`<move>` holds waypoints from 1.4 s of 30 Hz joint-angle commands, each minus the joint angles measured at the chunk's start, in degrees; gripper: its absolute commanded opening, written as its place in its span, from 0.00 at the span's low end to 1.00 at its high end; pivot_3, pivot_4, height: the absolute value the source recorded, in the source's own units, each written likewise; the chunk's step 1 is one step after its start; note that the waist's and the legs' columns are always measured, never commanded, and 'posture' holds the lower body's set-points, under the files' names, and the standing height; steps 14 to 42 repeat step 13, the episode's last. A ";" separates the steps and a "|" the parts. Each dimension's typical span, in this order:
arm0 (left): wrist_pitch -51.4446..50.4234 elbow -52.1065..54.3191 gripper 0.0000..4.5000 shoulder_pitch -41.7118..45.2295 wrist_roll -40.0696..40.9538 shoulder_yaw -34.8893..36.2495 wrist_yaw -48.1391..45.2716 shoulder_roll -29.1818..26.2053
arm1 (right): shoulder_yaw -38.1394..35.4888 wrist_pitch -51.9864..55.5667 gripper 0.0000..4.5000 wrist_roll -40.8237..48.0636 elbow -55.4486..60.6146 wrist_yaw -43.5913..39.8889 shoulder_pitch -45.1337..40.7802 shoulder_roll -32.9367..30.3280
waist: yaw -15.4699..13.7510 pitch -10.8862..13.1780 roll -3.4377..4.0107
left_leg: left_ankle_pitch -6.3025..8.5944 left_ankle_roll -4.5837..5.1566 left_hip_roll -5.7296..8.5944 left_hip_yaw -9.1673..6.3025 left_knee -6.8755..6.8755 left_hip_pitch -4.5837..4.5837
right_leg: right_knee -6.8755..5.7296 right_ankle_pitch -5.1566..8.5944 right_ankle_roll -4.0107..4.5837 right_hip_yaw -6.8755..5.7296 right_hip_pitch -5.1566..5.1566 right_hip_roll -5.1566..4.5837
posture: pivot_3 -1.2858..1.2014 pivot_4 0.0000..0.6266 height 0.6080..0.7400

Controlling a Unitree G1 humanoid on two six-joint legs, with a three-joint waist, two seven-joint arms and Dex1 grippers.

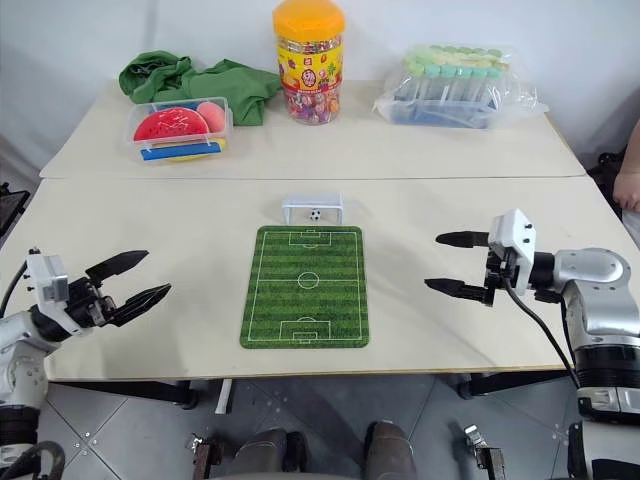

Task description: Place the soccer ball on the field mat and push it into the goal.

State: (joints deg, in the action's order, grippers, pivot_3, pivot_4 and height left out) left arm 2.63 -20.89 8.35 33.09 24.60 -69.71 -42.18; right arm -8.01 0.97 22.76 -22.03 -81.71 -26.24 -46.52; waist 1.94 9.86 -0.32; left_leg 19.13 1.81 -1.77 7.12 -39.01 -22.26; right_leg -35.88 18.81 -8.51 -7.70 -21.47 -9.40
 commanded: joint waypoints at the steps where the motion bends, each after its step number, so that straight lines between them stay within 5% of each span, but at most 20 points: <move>1: 0.71 -0.24 1.00 -1.56 0.57 2.63 -2.79 -2.74 | -2.31 -2.68 1.00 0.50 -2.94 -2.02 1.22 -1.71 | -0.17 0.01 0.00 | 0.00 0.00 0.01 0.00 0.00 -0.01 | 0.01 0.00 0.00 0.00 -0.01 -0.01 | 0.52 0.24 1.00; 42: 4.08 -2.31 1.00 -2.18 -0.63 3.49 -4.43 -4.00 | -2.94 -2.64 1.00 0.64 -3.15 0.37 2.21 -1.75 | -0.29 0.05 0.07 | 0.00 0.00 0.01 -0.01 -0.04 -0.02 | -0.01 0.00 0.00 0.01 0.00 -0.03 | 0.52 0.24 1.00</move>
